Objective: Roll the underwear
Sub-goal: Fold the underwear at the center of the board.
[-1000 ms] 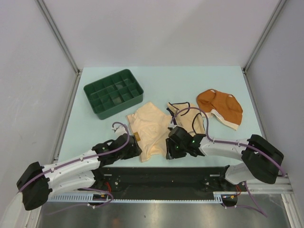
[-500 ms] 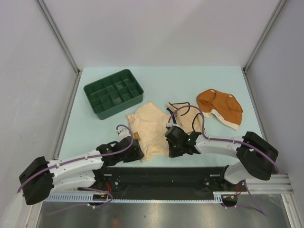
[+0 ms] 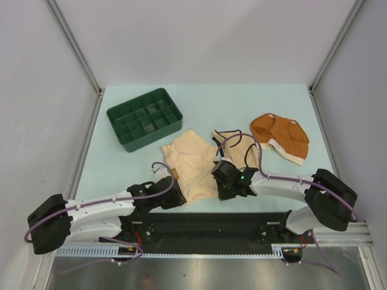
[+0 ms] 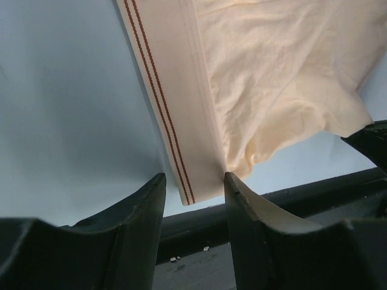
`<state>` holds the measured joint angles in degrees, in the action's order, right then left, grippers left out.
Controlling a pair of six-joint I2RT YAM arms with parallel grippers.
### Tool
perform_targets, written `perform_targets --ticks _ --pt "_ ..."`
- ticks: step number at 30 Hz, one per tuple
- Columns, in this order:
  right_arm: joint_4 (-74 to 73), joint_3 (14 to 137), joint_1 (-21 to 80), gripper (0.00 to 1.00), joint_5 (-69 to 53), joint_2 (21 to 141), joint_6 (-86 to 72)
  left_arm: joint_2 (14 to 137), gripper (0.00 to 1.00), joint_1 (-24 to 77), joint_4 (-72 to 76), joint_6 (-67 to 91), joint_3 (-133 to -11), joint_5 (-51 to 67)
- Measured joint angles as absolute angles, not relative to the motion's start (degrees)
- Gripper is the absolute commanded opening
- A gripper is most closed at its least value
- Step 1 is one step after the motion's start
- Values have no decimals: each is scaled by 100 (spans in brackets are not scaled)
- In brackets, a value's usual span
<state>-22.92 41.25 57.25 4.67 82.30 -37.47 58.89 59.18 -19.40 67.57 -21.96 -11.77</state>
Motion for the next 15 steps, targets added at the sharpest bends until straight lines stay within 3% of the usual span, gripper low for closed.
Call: perform_targets --ticks 15 --pt "-2635 4125 5601 1 834 8051 -3575 6045 48 6123 -1828 7177 -2204 -1044"
